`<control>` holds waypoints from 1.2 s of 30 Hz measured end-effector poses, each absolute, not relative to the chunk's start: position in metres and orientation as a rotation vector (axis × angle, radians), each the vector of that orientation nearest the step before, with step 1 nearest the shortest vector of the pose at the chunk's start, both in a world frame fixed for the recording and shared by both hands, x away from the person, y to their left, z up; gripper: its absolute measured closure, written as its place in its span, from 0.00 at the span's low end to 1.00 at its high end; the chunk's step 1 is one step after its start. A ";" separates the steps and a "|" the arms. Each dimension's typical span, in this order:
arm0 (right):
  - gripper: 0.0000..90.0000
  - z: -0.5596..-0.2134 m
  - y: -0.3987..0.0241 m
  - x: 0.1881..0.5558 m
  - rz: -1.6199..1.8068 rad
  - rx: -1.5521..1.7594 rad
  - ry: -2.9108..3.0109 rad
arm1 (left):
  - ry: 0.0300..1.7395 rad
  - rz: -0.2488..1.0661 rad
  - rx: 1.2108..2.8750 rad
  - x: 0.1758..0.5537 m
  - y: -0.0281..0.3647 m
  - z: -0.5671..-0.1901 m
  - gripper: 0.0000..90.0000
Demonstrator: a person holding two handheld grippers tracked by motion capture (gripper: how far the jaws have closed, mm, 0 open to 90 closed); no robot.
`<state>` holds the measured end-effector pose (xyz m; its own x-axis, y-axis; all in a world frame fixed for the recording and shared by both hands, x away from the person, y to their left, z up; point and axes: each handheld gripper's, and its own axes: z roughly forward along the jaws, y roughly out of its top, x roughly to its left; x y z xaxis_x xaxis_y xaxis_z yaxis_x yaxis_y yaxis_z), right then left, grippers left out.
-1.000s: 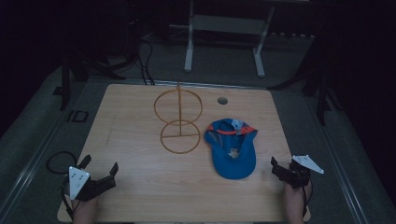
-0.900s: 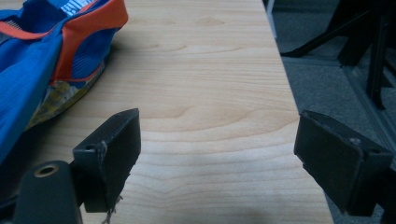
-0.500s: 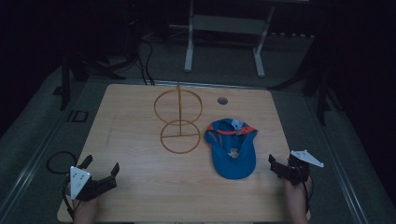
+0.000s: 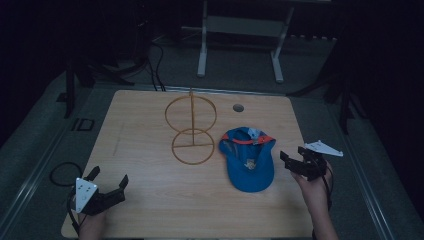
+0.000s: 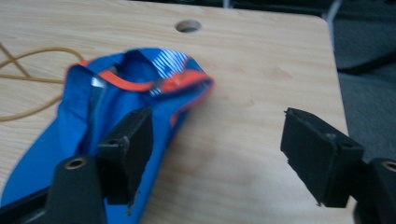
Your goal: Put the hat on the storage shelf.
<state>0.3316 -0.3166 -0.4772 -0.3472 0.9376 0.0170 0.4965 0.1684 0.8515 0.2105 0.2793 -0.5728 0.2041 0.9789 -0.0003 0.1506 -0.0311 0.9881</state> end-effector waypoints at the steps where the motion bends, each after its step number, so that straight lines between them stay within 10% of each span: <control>1: 0.28 -0.475 -0.314 0.335 1.085 1.339 1.925 | 1.155 0.988 1.421 0.211 0.279 -0.573 0.03; 36: 0.31 -0.478 -0.248 0.454 0.950 1.290 2.229 | 1.134 0.956 1.458 0.212 0.277 -0.574 0.03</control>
